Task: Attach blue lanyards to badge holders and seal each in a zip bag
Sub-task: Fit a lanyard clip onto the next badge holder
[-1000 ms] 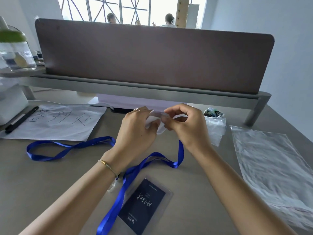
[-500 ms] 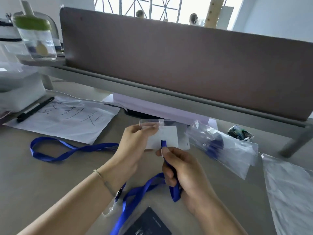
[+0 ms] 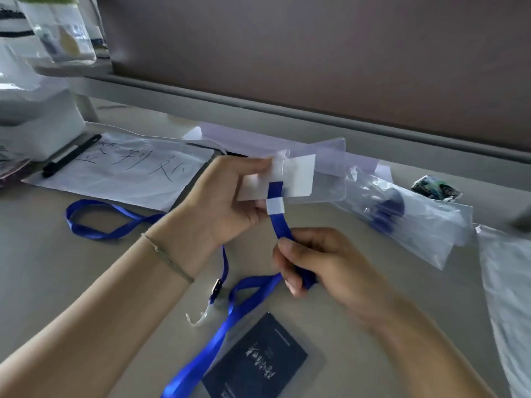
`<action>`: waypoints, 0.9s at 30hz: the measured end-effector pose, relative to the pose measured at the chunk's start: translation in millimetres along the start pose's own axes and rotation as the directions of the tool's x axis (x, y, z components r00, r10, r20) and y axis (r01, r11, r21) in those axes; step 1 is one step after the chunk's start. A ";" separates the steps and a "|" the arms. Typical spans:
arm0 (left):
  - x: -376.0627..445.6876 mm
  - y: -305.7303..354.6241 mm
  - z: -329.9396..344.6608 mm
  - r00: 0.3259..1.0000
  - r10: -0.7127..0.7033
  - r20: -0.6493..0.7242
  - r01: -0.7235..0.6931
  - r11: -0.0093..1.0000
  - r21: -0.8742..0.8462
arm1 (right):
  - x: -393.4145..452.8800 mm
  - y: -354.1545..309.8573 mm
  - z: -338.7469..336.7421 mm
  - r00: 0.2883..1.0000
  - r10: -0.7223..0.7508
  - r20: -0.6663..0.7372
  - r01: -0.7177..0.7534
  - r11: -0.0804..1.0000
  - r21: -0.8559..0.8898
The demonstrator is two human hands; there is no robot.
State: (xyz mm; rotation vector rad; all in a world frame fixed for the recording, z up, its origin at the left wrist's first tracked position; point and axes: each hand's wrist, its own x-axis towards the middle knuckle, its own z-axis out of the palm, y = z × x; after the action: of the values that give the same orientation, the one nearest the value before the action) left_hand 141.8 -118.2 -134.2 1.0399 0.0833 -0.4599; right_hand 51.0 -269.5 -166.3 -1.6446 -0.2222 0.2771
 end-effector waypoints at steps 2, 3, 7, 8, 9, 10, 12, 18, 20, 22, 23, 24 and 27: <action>-8.1 11.4 1.3 0.990 -0.037 0.135 0.031 0.999 0.043 | -7.1 -13.5 -4.6 0.999 -0.030 0.035 0.033 0.994 -0.104; -13.4 17.6 1.9 0.976 -0.059 0.210 0.042 0.996 0.081 | -10.7 -19.9 -6.7 0.997 -0.040 0.061 0.048 0.991 -0.126; -30.2 28.1 -1.1 0.918 -0.157 0.364 0.037 0.948 0.316 | -25.5 -37.9 -10.5 0.983 -0.022 0.183 0.046 0.990 -0.130; -33.3 27.0 -3.4 0.910 -0.181 0.372 0.025 0.921 0.388 | -27.1 -39.9 -12.1 0.983 0.003 0.185 0.027 0.987 -0.157; -33.4 25.3 -7.6 0.910 -0.198 0.363 0.011 0.889 0.458 | -26.9 -39.5 -15.4 0.984 0.036 0.176 -0.004 0.984 -0.179; -32.8 22.2 -10.2 0.910 -0.215 0.355 -0.002 0.853 0.521 | -26.8 -37.7 -19.6 0.984 0.076 0.161 -0.045 0.981 -0.186; -33.7 14.4 -9.2 0.909 -0.249 0.334 -0.015 0.781 0.624 | -27.2 -29.2 -28.0 0.979 0.160 0.127 -0.134 0.973 -0.188; -36.8 2.9 3.0 0.917 -0.322 0.237 -0.084 0.424 0.902 | -21.3 -18.2 -44.8 0.962 0.257 -0.096 -0.271 0.944 -0.189; -39.4 0.6 7.4 0.911 -0.338 0.237 -0.094 0.390 0.916 | -21.1 -21.8 -46.6 0.958 0.237 -0.162 -0.268 0.942 -0.204; -40.4 -1.6 12.0 0.924 -0.285 0.255 -0.153 0.335 0.930 | -22.9 -27.1 -45.7 0.952 0.207 -0.224 -0.253 0.947 -0.198; -42.1 -2.6 15.4 0.937 -0.227 0.266 -0.191 0.304 0.933 | -24.3 -30.3 -44.6 0.950 0.191 -0.248 -0.240 0.953 -0.184; -43.0 -2.6 18.1 0.949 -0.155 0.276 -0.229 0.265 0.937 | -25.6 -33.7 -43.9 0.948 0.172 -0.269 -0.222 0.961 -0.168; -43.1 -3.3 21.7 0.960 0.093 0.265 -0.278 0.181 0.943 | -30.6 -47.2 -38.1 0.939 0.109 -0.327 -0.156 0.980 -0.123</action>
State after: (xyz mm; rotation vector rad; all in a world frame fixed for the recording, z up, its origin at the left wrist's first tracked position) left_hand 98.4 -123.8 -113.7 2.3010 -0.5869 -0.3223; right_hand 34.8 -310.6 -114.8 -1.8279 0.1181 0.0937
